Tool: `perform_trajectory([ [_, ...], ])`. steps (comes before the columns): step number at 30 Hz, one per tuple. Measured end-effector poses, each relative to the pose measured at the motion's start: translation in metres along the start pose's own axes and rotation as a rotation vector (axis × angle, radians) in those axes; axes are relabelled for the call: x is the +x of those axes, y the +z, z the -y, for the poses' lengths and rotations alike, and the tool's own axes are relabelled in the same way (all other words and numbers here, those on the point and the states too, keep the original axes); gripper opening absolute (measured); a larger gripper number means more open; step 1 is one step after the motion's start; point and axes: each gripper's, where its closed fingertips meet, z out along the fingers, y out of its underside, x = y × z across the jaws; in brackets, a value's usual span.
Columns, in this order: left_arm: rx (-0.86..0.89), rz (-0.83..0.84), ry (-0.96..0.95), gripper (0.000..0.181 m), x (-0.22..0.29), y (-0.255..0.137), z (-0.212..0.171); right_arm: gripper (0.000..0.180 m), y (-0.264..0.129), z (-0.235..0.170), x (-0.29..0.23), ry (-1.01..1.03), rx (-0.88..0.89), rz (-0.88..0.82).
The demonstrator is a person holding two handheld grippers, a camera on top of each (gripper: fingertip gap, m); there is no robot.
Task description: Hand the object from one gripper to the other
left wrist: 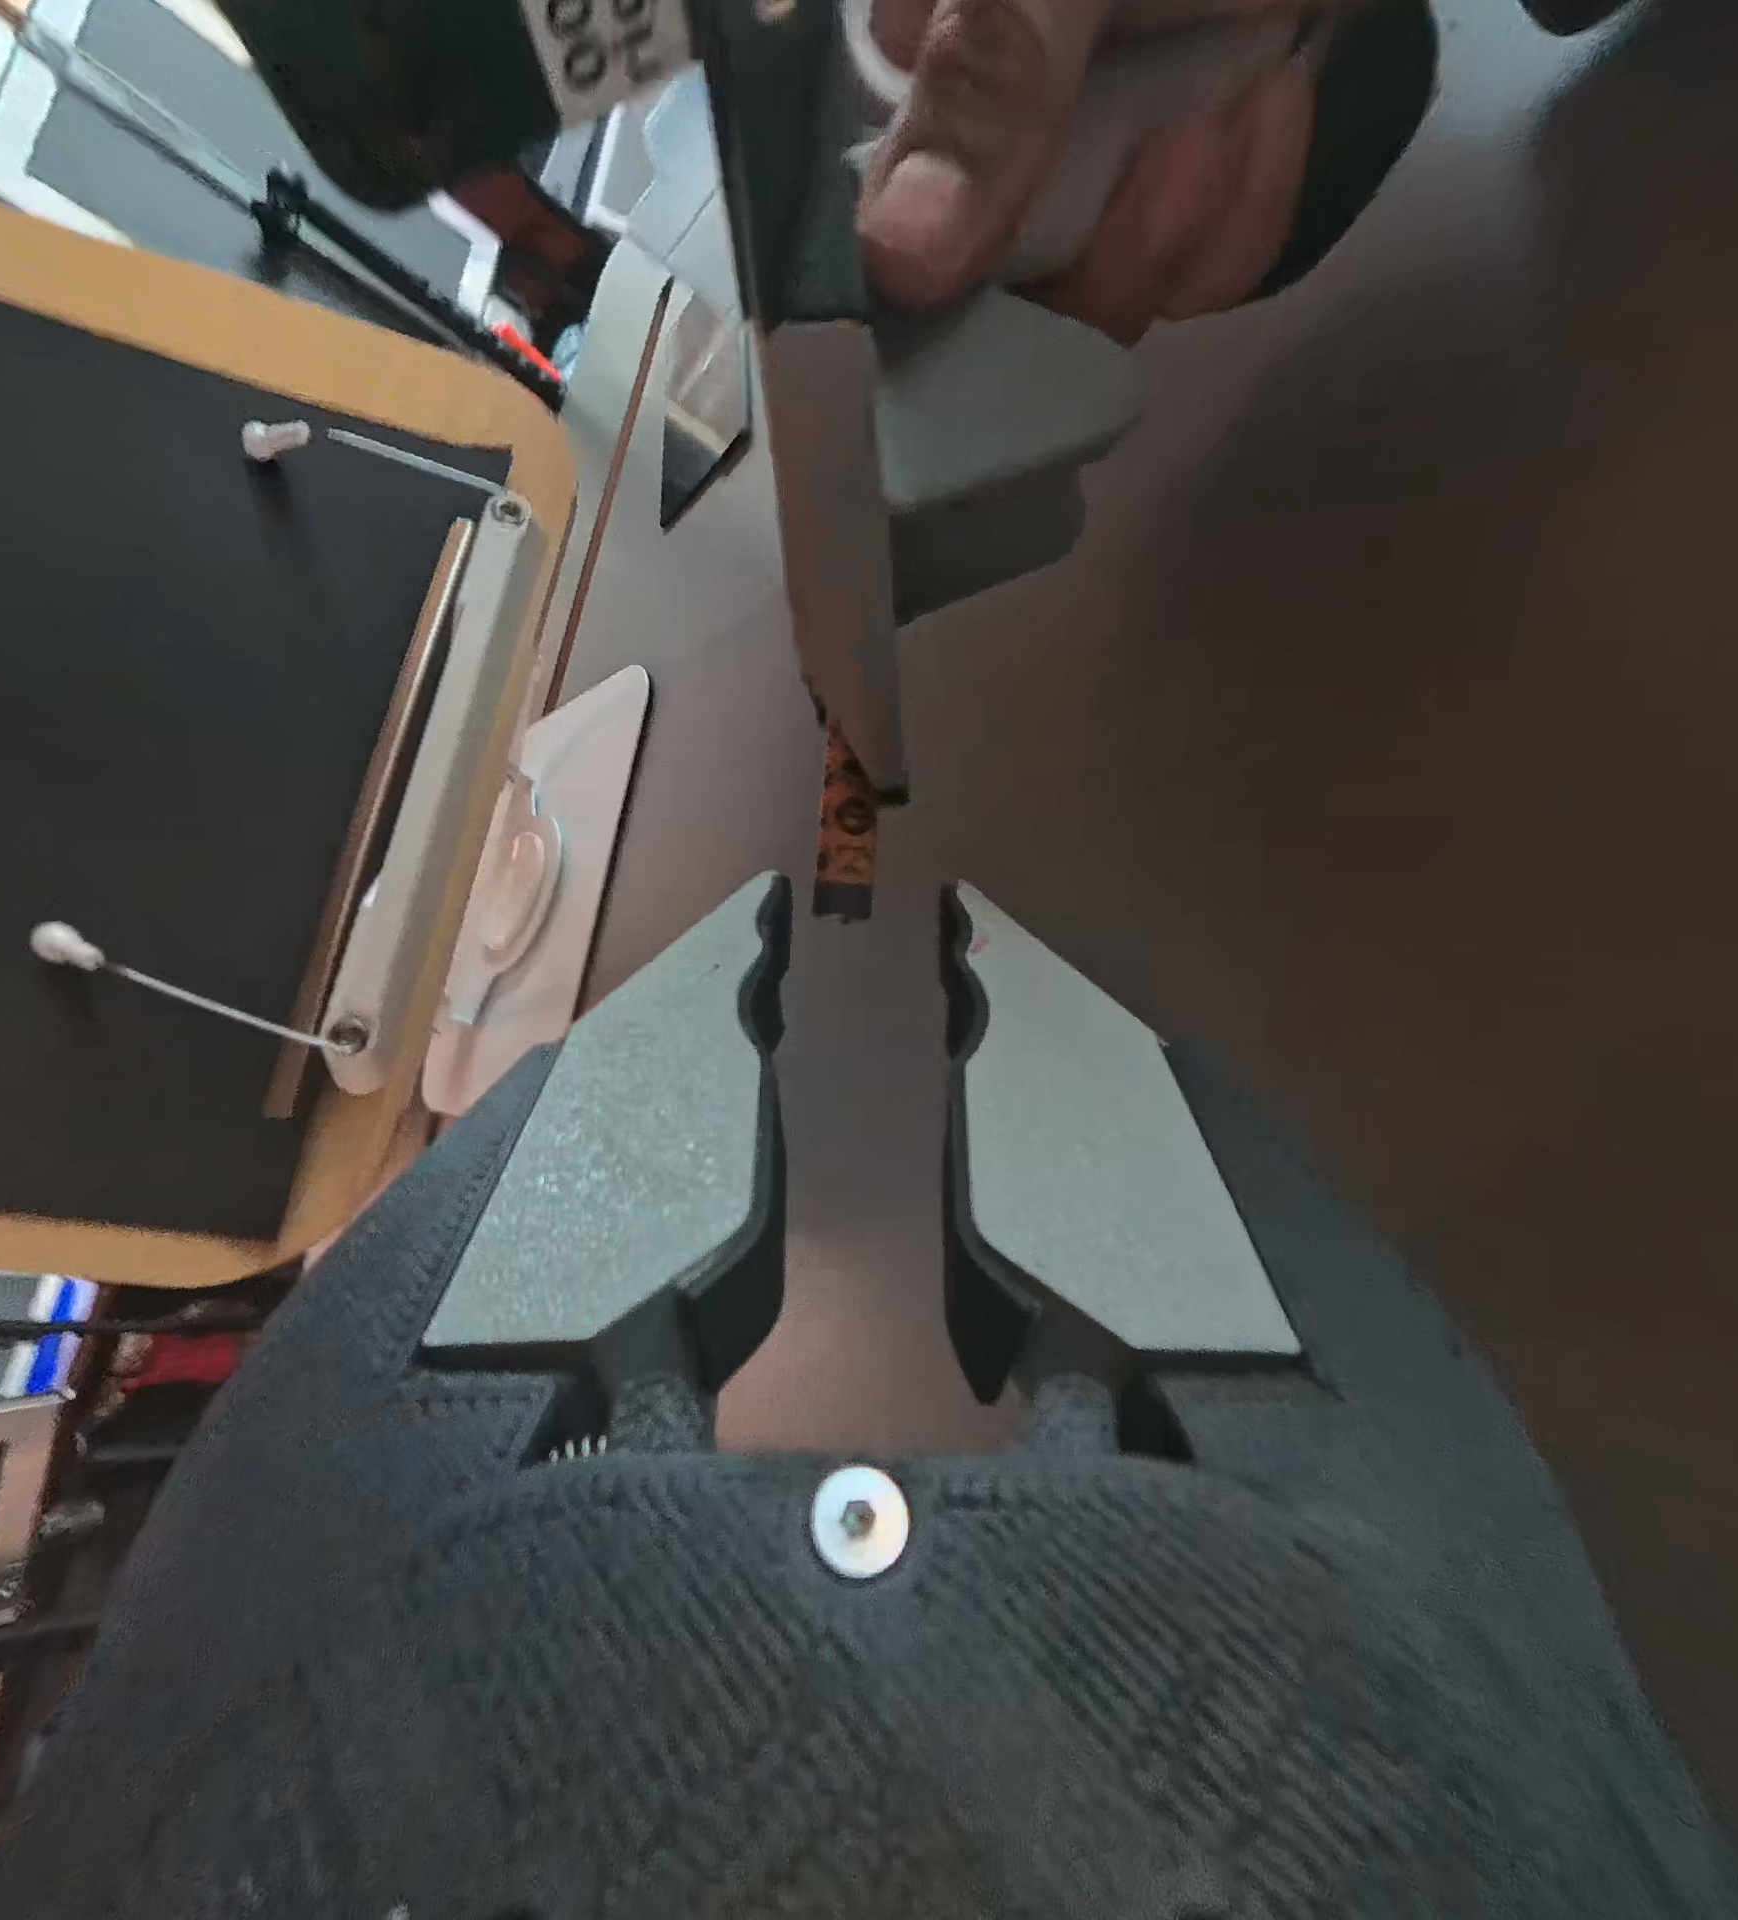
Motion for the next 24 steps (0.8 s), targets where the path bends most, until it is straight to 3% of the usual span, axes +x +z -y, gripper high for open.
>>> perform_trajectory([
  [4, 0.016, 0.054, 0.137, 0.007, 0.001, -0.002, 0.007, 0.007, 0.004, -0.006, 0.001, 0.059, -0.02, 0.025],
  [9, 0.026, 0.032, 0.035, 0.007, -0.006, -0.004, 0.009, 0.007, 0.003, 0.001, -0.004, 0.003, 0.006, 0.029],
  [14, 0.177, -0.009, -0.315, 0.007, -0.026, -0.014, 0.022, 0.02, -0.015, 0.032, -0.026, -0.168, 0.169, 0.047],
  [19, 0.42, -0.075, -0.692, 0.007, -0.049, -0.028, 0.038, 0.035, -0.027, 0.055, -0.039, -0.353, 0.323, -0.047],
  [24, 0.502, -0.118, -0.789, 0.007, -0.05, -0.029, 0.049, 0.027, -0.025, 0.065, -0.042, -0.37, 0.4, -0.091],
])
